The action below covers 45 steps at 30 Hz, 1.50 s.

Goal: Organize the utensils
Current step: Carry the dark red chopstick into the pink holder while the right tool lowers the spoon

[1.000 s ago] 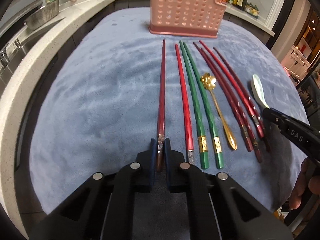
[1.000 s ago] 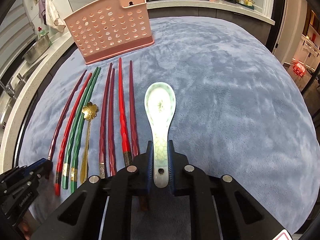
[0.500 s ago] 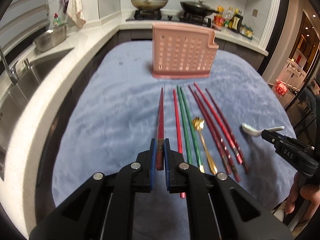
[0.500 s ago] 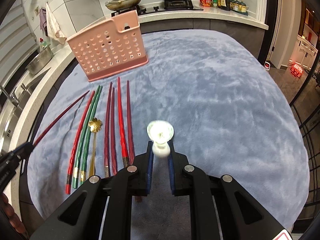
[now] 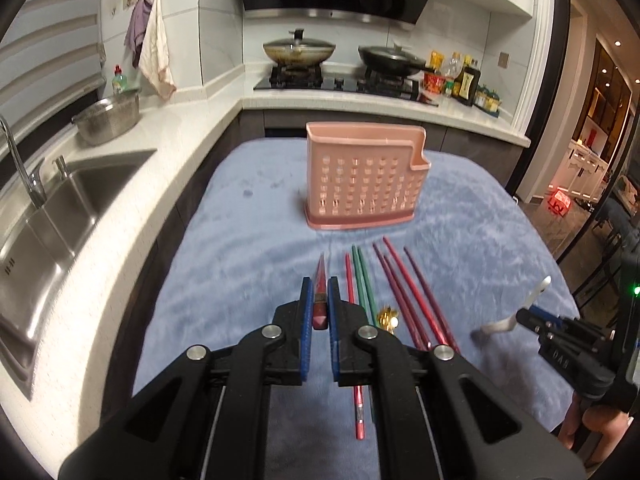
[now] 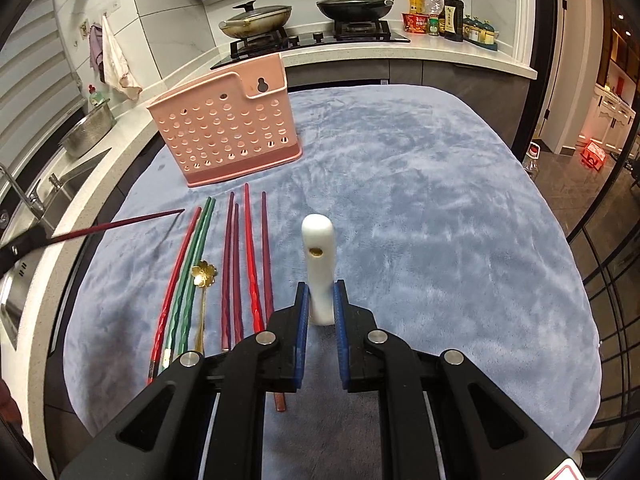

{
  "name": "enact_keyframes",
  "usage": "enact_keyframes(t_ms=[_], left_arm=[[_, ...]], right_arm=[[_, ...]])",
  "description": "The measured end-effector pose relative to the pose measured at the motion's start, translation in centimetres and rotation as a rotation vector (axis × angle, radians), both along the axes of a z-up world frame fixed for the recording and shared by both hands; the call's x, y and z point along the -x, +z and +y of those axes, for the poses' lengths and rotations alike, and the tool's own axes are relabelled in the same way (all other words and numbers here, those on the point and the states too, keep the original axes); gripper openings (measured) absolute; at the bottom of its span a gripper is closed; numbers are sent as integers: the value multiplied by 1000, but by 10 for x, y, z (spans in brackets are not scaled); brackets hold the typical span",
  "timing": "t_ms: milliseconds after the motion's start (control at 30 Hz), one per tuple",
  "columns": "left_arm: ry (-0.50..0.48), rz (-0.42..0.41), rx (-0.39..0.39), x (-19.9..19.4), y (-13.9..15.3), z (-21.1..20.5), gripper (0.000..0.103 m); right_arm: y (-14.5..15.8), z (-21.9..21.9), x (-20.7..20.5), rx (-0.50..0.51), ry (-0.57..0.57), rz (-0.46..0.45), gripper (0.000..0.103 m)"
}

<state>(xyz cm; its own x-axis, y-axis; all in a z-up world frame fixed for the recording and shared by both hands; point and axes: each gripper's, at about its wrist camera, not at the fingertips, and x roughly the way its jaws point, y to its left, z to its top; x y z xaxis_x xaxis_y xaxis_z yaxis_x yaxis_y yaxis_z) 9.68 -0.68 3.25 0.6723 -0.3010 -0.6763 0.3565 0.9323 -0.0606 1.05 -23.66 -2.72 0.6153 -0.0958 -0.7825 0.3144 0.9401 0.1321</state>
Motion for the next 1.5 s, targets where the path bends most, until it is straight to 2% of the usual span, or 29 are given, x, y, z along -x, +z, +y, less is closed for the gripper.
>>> enact_keyframes(t_ms=[333,567,867,1000,1100,1167,1433,1500], left_arm=[[-15,-118,40,-18,60,-7,7],[-48,-198,80,-46,112,-21,6],[-37,-375,142,-97,194,-43,7],[-18,-424,162,-127,214,-56,7],[-15,-422,180,-153,215,-63,7],[-13,-402,173,-169,206,-71,7],[-21,-268,131,-200,134,-80,7],[-13,-246,113,-202,121,-80,18]], right_arm=[[26,-1,-11,4,20,-55,12],[63,-4,-41,0,58,-144,12],[113,-12,-132,-17,107,-247,12],[121,-17,-178,-44,111,-255,12],[114,-17,-205,-49,116,-240,12],[106,-17,-218,-52,120,-224,12],[56,-21,-247,-55,112,-123,13],[53,-23,-243,-43,100,-124,17]])
